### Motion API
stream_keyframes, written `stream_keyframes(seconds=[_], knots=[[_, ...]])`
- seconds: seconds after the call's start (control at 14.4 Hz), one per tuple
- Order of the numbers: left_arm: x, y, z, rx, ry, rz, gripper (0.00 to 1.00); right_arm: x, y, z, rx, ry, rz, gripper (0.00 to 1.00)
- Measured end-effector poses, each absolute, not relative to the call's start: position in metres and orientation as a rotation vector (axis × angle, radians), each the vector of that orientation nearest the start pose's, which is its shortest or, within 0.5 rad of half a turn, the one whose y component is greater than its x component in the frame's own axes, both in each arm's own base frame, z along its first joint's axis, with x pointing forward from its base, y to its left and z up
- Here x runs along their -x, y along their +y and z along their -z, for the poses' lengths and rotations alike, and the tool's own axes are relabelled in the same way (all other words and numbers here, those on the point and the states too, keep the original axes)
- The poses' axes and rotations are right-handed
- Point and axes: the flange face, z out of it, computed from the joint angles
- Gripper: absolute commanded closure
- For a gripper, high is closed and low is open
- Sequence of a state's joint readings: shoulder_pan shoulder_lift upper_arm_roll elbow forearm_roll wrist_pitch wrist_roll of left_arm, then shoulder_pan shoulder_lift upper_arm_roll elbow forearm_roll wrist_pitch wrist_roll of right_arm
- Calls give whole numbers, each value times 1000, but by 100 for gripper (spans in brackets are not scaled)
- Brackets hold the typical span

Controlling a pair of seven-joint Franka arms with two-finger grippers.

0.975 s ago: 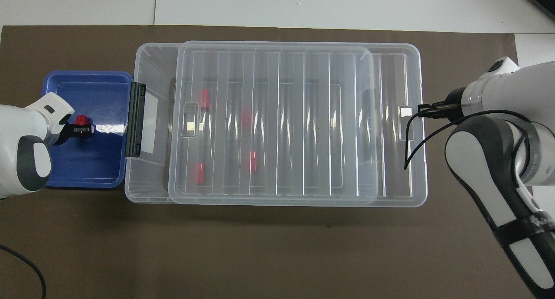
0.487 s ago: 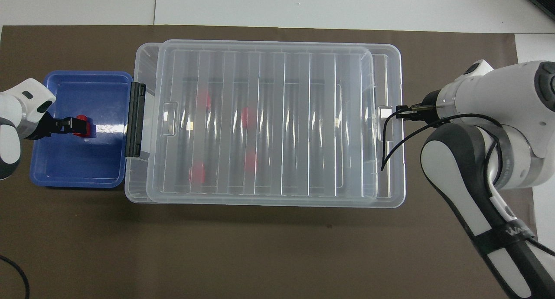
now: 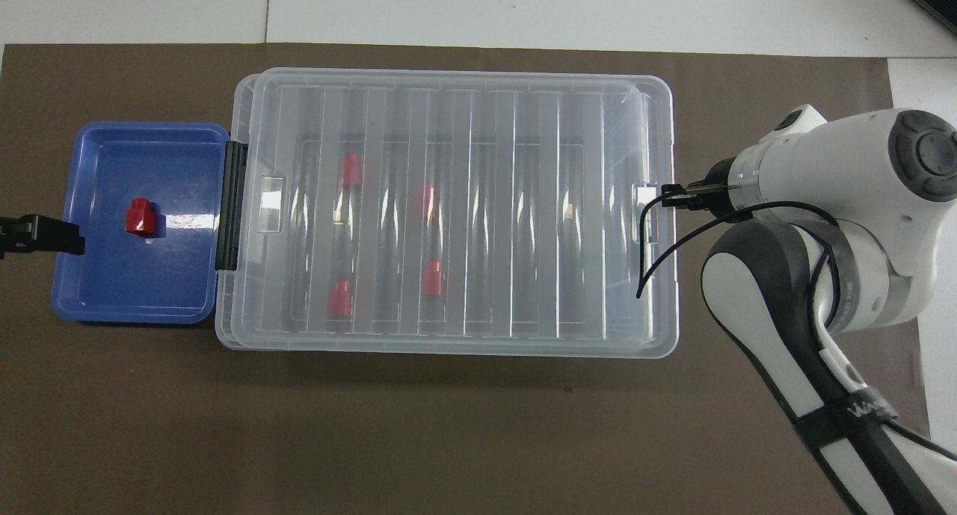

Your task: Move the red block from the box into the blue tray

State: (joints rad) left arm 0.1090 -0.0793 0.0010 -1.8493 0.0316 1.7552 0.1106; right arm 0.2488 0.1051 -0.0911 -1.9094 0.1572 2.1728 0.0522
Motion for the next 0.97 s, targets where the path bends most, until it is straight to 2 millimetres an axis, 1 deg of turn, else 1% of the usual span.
stream_keyframes(seconds=[0.14, 0.21, 0.28, 0.42, 0.49, 0.77, 0.84, 0.97], knots=[[-510, 56, -577, 3113, 17, -66, 0, -592, 107, -457, 2968, -31, 209, 100], [-504, 52, -585, 3113, 26, -74, 0, -592, 108, -457, 2958, -25, 207, 100], [-501, 45, -589, 3111, 43, -71, 0, -592, 108, -457, 2954, -21, 205, 100], [-503, 31, -589, 3112, 80, -70, 0, -592, 109, -457, 2952, -19, 204, 100], [-504, 27, -588, 3115, 88, -69, 0, -592, 109, -457, 2952, -19, 204, 100], [-510, 27, -584, 3124, 87, -57, 0, -592, 107, -457, 2965, -47, 209, 100], [-511, 27, -583, 3125, 86, -59, 0, -592, 103, -457, 2994, -86, 215, 100], [-513, 24, -581, 3125, 94, -64, 0, -593, 87, -462, 3076, -150, 214, 100]])
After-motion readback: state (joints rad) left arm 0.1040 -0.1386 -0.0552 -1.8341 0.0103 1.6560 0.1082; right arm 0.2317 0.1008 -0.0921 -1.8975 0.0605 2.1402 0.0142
